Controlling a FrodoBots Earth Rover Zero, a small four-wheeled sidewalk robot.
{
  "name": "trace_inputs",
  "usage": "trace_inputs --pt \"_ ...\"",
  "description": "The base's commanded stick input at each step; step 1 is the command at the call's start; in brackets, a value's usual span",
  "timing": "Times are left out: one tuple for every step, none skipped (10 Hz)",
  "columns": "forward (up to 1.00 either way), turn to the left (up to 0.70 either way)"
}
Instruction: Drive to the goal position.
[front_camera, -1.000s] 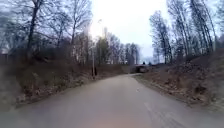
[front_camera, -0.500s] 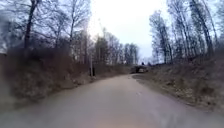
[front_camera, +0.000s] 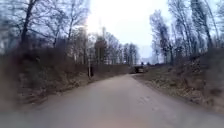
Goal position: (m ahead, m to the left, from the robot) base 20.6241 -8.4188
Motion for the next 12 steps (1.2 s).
trace_inputs --pt "1.00 0.00" --pt "1.00 0.00" --pt "1.00 0.00" --pt "1.00 0.00" --pt "1.00 0.00" --pt "1.00 0.00" --pt "1.00 0.00" --pt "1.00 0.00" --pt "1.00 0.00" --pt "1.00 0.00" --pt "1.00 0.00" --pt "1.00 0.00"
